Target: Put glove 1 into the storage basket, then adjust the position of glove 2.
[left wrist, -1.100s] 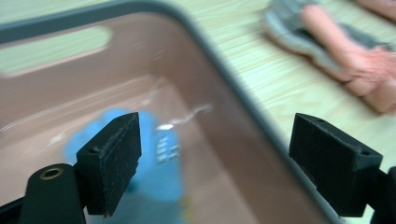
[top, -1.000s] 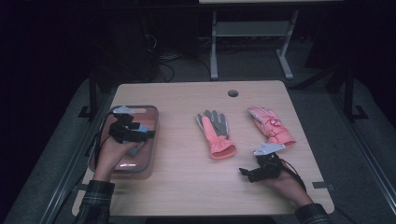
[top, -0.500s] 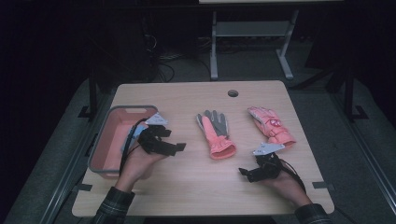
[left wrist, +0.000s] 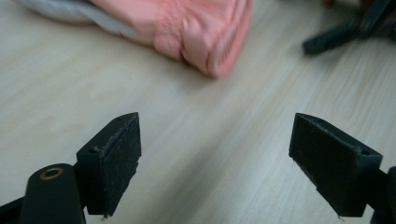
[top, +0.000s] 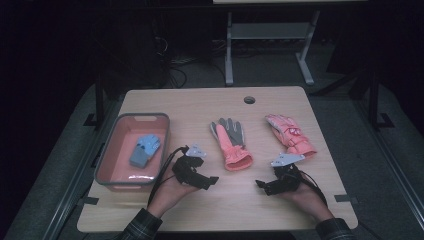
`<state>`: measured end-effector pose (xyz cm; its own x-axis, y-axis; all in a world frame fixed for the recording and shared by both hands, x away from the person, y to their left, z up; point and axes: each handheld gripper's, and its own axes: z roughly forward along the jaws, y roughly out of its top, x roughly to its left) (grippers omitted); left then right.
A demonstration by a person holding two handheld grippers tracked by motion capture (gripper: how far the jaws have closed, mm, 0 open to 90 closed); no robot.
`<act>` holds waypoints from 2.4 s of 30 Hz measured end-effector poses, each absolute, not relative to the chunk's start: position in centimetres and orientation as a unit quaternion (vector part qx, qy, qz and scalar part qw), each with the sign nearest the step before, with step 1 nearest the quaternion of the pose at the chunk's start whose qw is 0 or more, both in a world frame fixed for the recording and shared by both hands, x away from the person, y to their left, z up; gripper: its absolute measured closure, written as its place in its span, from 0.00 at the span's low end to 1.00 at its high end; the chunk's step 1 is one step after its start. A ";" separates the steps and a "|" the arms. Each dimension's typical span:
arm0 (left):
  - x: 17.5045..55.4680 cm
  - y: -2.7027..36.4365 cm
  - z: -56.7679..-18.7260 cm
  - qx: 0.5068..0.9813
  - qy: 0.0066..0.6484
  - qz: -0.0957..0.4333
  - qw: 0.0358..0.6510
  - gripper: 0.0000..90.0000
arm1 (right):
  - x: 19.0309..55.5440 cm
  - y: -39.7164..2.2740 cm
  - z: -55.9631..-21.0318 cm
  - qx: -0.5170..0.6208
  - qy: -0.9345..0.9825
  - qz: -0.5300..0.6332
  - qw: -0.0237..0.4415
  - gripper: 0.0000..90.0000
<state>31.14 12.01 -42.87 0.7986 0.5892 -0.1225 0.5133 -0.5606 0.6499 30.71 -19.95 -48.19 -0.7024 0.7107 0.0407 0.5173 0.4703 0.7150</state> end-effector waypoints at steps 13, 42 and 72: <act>29.5 11.9 -46.7 0.897 0.283 0.084 0.328 0.15 | 31.0 -19.6 -47.7 0.358 0.855 0.353 0.126 0.17; 29.2 13.9 -47.7 0.884 0.259 0.110 0.373 0.14 | 37.8 -15.2 -41.8 0.321 0.847 0.414 0.089 1.00; 29.3 13.8 -47.7 0.882 0.263 0.111 0.375 0.14 | 35.8 -15.2 -43.0 0.276 0.885 0.375 0.029 1.00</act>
<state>29.26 13.76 -47.73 0.8372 0.5469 -0.0015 0.3808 -0.5810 0.7194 35.78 -15.25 -43.03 -0.8464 0.5094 0.1555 0.4663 0.5675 0.6787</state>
